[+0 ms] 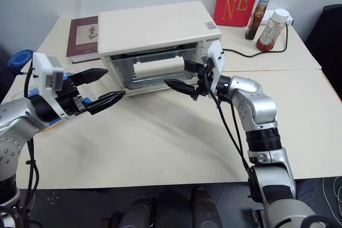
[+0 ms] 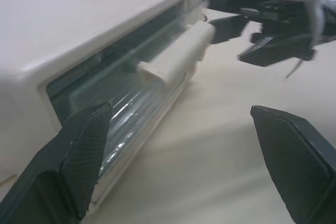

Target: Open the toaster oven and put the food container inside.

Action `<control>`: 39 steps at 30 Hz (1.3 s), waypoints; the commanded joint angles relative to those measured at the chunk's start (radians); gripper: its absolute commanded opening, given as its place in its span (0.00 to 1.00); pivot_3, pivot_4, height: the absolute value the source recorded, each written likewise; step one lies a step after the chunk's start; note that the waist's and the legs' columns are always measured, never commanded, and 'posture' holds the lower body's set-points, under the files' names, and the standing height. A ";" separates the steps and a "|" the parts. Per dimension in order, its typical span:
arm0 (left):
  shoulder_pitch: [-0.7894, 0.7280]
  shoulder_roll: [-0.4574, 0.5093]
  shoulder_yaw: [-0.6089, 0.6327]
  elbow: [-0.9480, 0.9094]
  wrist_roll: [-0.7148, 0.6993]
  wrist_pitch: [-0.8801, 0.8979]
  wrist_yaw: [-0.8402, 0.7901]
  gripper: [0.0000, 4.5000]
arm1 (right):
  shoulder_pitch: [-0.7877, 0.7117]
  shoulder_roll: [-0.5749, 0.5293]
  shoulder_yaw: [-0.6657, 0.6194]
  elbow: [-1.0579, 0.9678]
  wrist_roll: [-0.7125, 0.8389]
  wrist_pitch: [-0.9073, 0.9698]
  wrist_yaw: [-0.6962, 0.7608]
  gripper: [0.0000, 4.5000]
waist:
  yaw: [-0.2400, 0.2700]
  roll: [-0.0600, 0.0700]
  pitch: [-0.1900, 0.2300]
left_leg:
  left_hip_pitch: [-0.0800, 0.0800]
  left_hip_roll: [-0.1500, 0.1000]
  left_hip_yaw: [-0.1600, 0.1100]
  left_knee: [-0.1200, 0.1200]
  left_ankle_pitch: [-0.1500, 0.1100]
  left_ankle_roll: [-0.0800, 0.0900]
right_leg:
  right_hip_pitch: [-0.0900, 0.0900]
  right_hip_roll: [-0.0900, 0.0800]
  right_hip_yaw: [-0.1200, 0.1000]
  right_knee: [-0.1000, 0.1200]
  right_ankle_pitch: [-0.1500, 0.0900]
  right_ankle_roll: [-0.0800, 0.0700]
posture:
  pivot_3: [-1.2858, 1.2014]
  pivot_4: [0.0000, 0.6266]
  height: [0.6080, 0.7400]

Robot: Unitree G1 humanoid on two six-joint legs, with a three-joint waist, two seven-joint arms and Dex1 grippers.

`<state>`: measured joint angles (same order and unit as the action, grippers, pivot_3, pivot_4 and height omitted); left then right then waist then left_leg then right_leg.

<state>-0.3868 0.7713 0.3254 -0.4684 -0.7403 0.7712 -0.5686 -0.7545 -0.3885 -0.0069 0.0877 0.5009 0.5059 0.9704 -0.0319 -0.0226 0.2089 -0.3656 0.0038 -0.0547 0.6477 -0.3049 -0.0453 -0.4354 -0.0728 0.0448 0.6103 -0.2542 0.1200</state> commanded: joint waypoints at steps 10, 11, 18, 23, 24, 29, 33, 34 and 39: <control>-0.287 0.021 -0.205 0.241 0.193 -0.193 -0.146 0.53 | 0.249 -0.005 0.022 -0.302 0.098 0.085 -0.025 1.00 | -0.007 0.000 0.000 | -0.006 0.000 0.003 -0.001 0.000 -0.001 | -0.008 0.001 0.003 0.003 0.000 0.000 | 0.52 0.24 1.00; -0.293 0.021 -0.229 0.259 0.213 -0.219 -0.176 0.47 | 0.255 0.002 0.016 -0.311 0.104 0.093 -0.041 1.00 | -0.008 0.000 0.000 | -0.006 0.000 0.004 -0.001 0.000 -0.001 | -0.008 0.001 0.003 0.003 0.000 0.000 | 0.52 0.24 1.00; -0.299 0.024 -0.344 0.353 0.354 -0.360 -0.307 0.01 | 0.286 0.017 -0.011 -0.360 0.128 0.117 -0.113 1.00 | -0.006 0.000 0.000 | -0.006 0.000 0.005 0.000 0.000 -0.001 | -0.009 0.001 0.004 0.002 0.000 0.000 | 0.52 0.24 1.00; -0.305 0.001 -0.412 0.389 0.436 -0.416 -0.350 0.01 | 0.337 -0.031 -0.053 -0.418 0.095 0.117 -0.192 1.00 | 0.002 0.000 0.000 | -0.006 0.000 0.006 0.000 0.000 0.000 | -0.009 0.001 0.005 0.002 0.000 0.001 | 0.52 0.24 1.00; -0.305 -0.005 -0.412 0.393 0.439 -0.420 -0.355 0.01 | 0.360 -0.061 -0.057 -0.425 0.062 0.106 -0.204 1.00 | 0.004 0.000 0.000 | -0.006 0.000 0.006 0.001 0.000 0.000 | -0.009 0.001 0.005 0.002 0.000 0.001 | 0.52 0.24 1.00; -0.277 -0.019 -0.420 0.384 0.448 -0.426 -0.384 0.01 | 0.497 -0.215 -0.162 -0.509 0.083 0.146 -0.194 1.00 | 0.010 0.000 0.000 | -0.007 -0.001 0.006 0.002 0.000 0.000 | -0.008 0.001 0.006 0.002 0.001 0.003 | 0.52 0.24 1.00; -0.209 -0.017 -0.424 0.337 0.453 -0.421 -0.399 0.01 | 0.631 -0.336 -0.284 -0.636 0.236 0.222 -0.102 1.00 | 0.004 0.000 0.000 | -0.007 -0.001 0.007 0.003 0.000 0.001 | -0.008 0.001 0.008 0.002 0.002 0.003 | 0.52 0.24 1.00; -0.182 -0.013 -0.429 0.321 0.462 -0.422 -0.400 0.01 | 0.657 -0.358 -0.315 -0.659 0.277 0.239 -0.088 1.00 | 0.001 0.000 0.000 | -0.007 -0.001 0.008 0.003 0.000 0.001 | -0.008 0.001 0.009 0.002 0.002 0.004 | 0.52 0.24 1.00; -0.070 -0.009 -0.425 0.290 0.520 -0.422 -0.350 0.01 | 0.642 -0.384 -0.386 -0.689 0.403 0.282 -0.133 1.00 | -0.001 -0.001 0.000 | -0.003 0.002 0.011 0.005 0.001 0.002 | -0.006 0.007 0.014 0.004 0.005 0.004 | 0.52 0.24 1.00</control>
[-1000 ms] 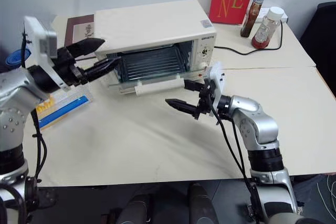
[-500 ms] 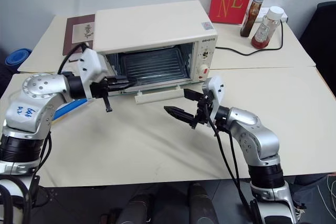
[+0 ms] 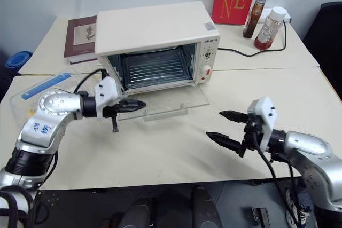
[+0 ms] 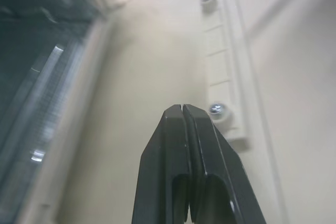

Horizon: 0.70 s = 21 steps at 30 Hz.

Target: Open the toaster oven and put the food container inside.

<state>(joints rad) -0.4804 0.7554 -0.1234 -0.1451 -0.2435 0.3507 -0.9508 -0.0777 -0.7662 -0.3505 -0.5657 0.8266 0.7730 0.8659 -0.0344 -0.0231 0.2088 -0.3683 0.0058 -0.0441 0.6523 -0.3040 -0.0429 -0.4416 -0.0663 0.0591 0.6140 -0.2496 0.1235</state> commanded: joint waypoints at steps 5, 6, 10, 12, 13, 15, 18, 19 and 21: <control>0.106 0.009 0.033 -0.054 0.096 0.009 0.121 0.01 | -0.132 -0.010 -0.001 -0.025 0.146 0.034 -0.059 1.00 | 0.007 -0.001 0.001 | 0.000 0.006 0.000 0.004 0.000 0.000 | 0.002 0.006 0.000 -0.003 0.002 -0.003 | 0.52 0.24 1.00; 0.134 0.013 0.044 -0.071 0.110 0.013 0.144 0.01 | -0.151 -0.013 0.015 -0.024 0.150 0.034 -0.052 1.00 | 0.007 -0.001 0.001 | 0.000 0.006 0.000 0.004 0.000 0.000 | 0.003 0.006 0.000 -0.003 0.002 -0.003 | 0.52 0.24 1.00; 0.256 0.027 0.169 -0.190 0.071 0.099 0.197 0.01 | -0.247 -0.021 0.076 0.020 0.159 0.033 -0.016 1.00 | 0.001 -0.001 0.001 | 0.000 0.007 0.000 0.002 0.000 0.000 | 0.002 0.006 -0.001 -0.002 0.003 -0.003 | 0.52 0.24 1.00; 0.335 0.028 0.300 -0.274 -0.011 0.205 0.204 0.05 | -0.317 -0.022 0.123 0.067 0.147 0.030 0.017 1.00 | -0.002 -0.001 0.001 | 0.000 0.007 0.000 0.002 0.000 0.001 | 0.001 0.006 -0.001 -0.002 0.003 -0.003 | 0.52 0.24 1.00; 0.368 0.028 0.361 -0.310 -0.049 0.251 0.205 0.10 | -0.347 -0.020 0.143 0.088 0.141 0.028 0.033 1.00 | -0.002 -0.002 0.001 | 0.000 0.007 0.001 0.002 0.000 0.001 | 0.000 0.006 0.000 -0.002 0.003 -0.004 | 0.52 0.24 1.00; 0.442 0.027 0.507 -0.380 -0.108 0.335 0.211 0.20 | -0.410 -0.015 0.187 0.144 0.129 0.028 0.073 1.00 | 0.000 -0.002 0.001 | -0.001 0.008 0.000 0.002 0.000 0.001 | -0.001 0.007 -0.001 -0.001 0.003 -0.004 | 0.52 0.24 1.00; 0.562 0.022 0.753 -0.440 -0.165 0.452 0.215 0.42 | -0.496 0.004 0.255 0.243 0.095 0.015 0.138 1.00 | 0.004 -0.002 0.001 | -0.001 0.008 0.000 0.002 0.000 0.001 | -0.001 0.007 -0.002 -0.001 0.003 -0.005 | 0.52 0.24 1.00; 0.599 0.019 0.836 -0.445 -0.175 0.480 0.214 0.50 | -0.520 0.012 0.275 0.270 0.084 0.006 0.163 1.00 | 0.004 -0.002 0.001 | -0.001 0.008 0.000 0.002 0.000 0.001 | -0.001 0.007 -0.002 -0.002 0.003 -0.005 | 0.52 0.24 1.00; 0.623 0.015 0.964 -0.443 -0.208 0.561 0.239 0.63 | -0.553 0.031 0.298 0.307 0.074 -0.004 0.197 1.00 | 0.004 -0.002 0.001 | -0.001 0.008 0.001 0.002 0.000 0.001 | -0.001 0.007 -0.002 -0.002 0.003 -0.005 | 0.52 0.24 1.00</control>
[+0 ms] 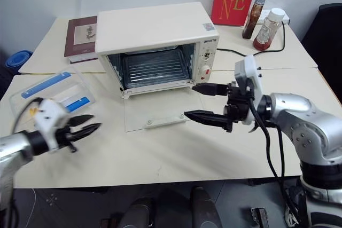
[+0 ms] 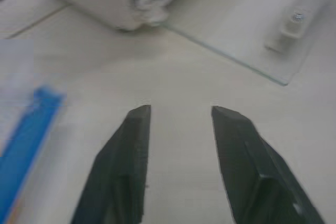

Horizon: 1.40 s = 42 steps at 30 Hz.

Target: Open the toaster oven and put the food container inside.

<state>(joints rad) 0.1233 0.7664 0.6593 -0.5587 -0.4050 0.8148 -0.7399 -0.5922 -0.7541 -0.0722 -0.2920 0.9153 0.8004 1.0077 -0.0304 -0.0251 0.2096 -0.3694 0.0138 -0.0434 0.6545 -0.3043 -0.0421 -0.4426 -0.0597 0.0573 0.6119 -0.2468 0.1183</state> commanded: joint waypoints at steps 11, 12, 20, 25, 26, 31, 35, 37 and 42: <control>-0.435 0.010 0.344 0.170 0.086 0.785 0.486 1.00 | -0.097 0.088 0.053 0.052 -0.085 -0.090 0.094 1.00 | 0.001 -0.001 -0.001 | 0.000 -0.001 -0.003 0.000 0.000 0.000 | 0.001 0.000 -0.002 0.000 0.001 0.001 | 0.52 0.24 1.00; -0.459 0.003 0.341 0.187 0.093 0.799 0.503 1.00 | -0.098 0.090 0.052 0.050 -0.087 -0.088 0.093 1.00 | 0.000 -0.002 -0.001 | 0.000 -0.001 -0.003 0.000 0.000 -0.001 | 0.001 0.000 -0.002 0.000 0.001 0.001 | 0.52 0.24 1.00; -0.691 -0.044 0.193 0.498 0.221 0.664 0.665 1.00 | -0.050 0.109 -0.013 -0.023 -0.006 -0.040 0.022 1.00 | 0.004 -0.004 -0.002 | -0.001 -0.001 -0.002 -0.001 0.000 -0.005 | -0.001 -0.001 -0.002 0.000 0.002 0.000 | 0.52 0.24 1.00; -0.747 -0.039 0.167 0.669 0.242 0.575 0.699 1.00 | 0.007 0.104 -0.050 -0.075 0.020 -0.020 -0.038 1.00 | 0.002 -0.005 -0.002 | -0.001 0.000 0.000 -0.002 -0.001 -0.007 | -0.002 -0.002 -0.002 0.000 0.002 0.000 | 0.52 0.24 1.00; -0.761 -0.039 0.161 0.711 0.239 0.563 0.700 1.00 | 0.020 0.105 -0.058 -0.089 0.024 -0.019 -0.053 1.00 | 0.002 -0.005 -0.002 | -0.001 0.000 0.000 -0.002 -0.001 -0.007 | -0.002 -0.002 -0.002 0.000 0.002 0.000 | 0.52 0.24 1.00; -0.825 -0.052 0.170 0.809 0.226 0.519 0.724 0.79 | 0.060 0.102 -0.094 -0.142 0.070 0.001 -0.115 1.00 | 0.004 -0.005 -0.003 | -0.001 -0.001 0.000 -0.002 -0.001 -0.007 | -0.002 -0.002 -0.002 -0.001 0.002 0.000 | 0.52 0.24 1.00; -0.833 -0.027 0.151 0.842 0.227 0.492 0.724 0.54 | 0.091 0.085 -0.110 -0.173 0.088 0.007 -0.138 1.00 | 0.003 -0.006 -0.003 | -0.001 -0.001 -0.001 -0.001 -0.001 -0.007 | -0.002 -0.002 -0.002 0.001 0.002 0.000 | 0.52 0.24 1.00; -0.832 -0.008 0.147 0.855 0.225 0.488 0.721 0.40 | 0.099 0.079 -0.113 -0.182 0.094 0.007 -0.147 1.00 | 0.002 -0.006 -0.003 | -0.001 -0.001 -0.001 -0.001 -0.001 -0.007 | -0.002 -0.002 -0.002 0.001 0.002 0.000 | 0.52 0.24 1.00; -0.767 0.065 0.140 0.820 0.194 0.577 0.654 0.07 | 0.117 0.048 -0.109 -0.190 0.082 0.002 -0.135 1.00 | 0.000 -0.006 -0.003 | -0.001 -0.001 -0.001 -0.001 -0.001 -0.007 | -0.002 -0.002 -0.002 0.001 0.002 0.000 | 0.52 0.24 1.00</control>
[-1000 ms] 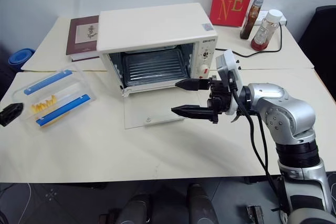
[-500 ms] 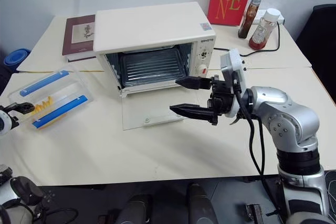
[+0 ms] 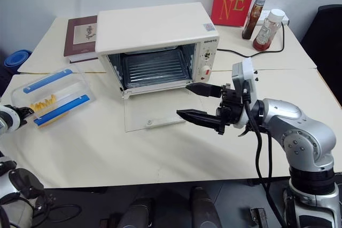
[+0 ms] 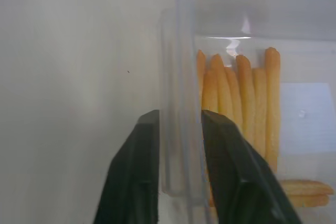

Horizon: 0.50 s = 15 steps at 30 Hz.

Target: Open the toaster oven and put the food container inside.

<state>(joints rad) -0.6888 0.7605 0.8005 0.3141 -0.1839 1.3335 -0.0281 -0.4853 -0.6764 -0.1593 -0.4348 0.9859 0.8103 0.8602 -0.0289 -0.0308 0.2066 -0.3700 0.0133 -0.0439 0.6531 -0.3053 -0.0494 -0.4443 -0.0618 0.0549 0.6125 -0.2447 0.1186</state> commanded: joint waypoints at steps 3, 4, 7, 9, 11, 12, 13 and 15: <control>0.128 0.129 -0.004 -0.105 -0.074 0.163 -0.141 0.05 | 0.007 -0.043 -0.033 -0.036 0.057 0.021 0.013 1.00 | -0.004 0.000 0.000 | 0.000 0.000 0.001 -0.001 0.000 0.000 | 0.000 0.000 0.000 0.002 0.000 0.000 | 0.52 0.24 1.00; 0.157 0.146 -0.001 -0.123 -0.080 0.184 -0.158 0.05 | 0.005 -0.046 -0.034 -0.034 0.066 0.026 0.014 1.00 | -0.003 0.000 0.000 | 0.000 0.000 0.001 -0.001 0.000 0.000 | 0.000 0.000 0.000 0.001 0.000 0.000 | 0.52 0.24 1.00; 0.237 0.180 0.026 -0.190 -0.096 0.246 -0.203 0.05 | 0.003 -0.056 -0.027 -0.034 0.029 0.001 0.018 1.00 | -0.003 0.000 0.000 | 0.000 0.000 0.001 -0.002 0.000 0.000 | 0.000 0.000 0.001 -0.001 0.000 0.000 | 0.52 0.24 1.00; 0.294 0.184 0.044 -0.256 -0.120 0.275 -0.231 0.05 | 0.006 -0.058 -0.022 -0.028 -0.001 -0.013 0.006 1.00 | -0.001 0.000 0.000 | 0.000 0.000 0.001 -0.001 0.000 0.000 | 0.000 0.000 0.000 -0.002 0.000 0.000 | 0.52 0.24 1.00; 0.379 0.170 0.068 -0.363 -0.194 0.281 -0.273 0.05 | 0.016 -0.066 -0.026 -0.022 -0.006 -0.009 0.009 1.00 | -0.001 0.000 0.000 | 0.000 0.000 0.001 -0.001 0.000 0.000 | 0.000 0.000 0.000 -0.002 0.000 0.000 | 0.52 0.24 1.00; 0.434 0.160 0.082 -0.431 -0.254 0.281 -0.299 0.05 | 0.027 -0.076 -0.033 -0.021 -0.004 -0.005 0.017 1.00 | -0.001 0.000 0.000 | 0.000 0.000 0.001 -0.001 0.000 0.000 | 0.000 0.000 0.001 -0.001 0.000 -0.001 | 0.52 0.24 1.00; 0.480 0.143 0.100 -0.509 -0.319 0.281 -0.317 0.05 | 0.039 -0.085 -0.041 -0.021 -0.002 -0.002 0.022 1.00 | 0.000 0.000 0.000 | 0.000 0.001 0.001 -0.001 0.000 0.000 | 0.000 -0.001 0.001 -0.002 0.000 -0.001 | 0.52 0.24 1.00; 0.585 0.126 0.132 -0.645 -0.460 0.281 -0.330 0.05 | 0.061 -0.096 -0.060 -0.014 0.002 0.004 0.009 1.00 | 0.001 -0.001 0.000 | 0.000 0.001 0.001 -0.001 0.000 0.000 | 0.000 -0.002 0.001 -0.002 -0.001 -0.001 | 0.52 0.24 1.00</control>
<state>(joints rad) -0.1248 0.8813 0.8870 -0.2221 -0.5424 1.6156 -0.3338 -0.4295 -0.7545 -0.1742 -0.4352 0.9733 0.8162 0.8710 -0.0283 -0.0315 0.2065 -0.3704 0.0145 -0.0433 0.6515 -0.3057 -0.0497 -0.4444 -0.0636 0.0561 0.6093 -0.2452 0.1175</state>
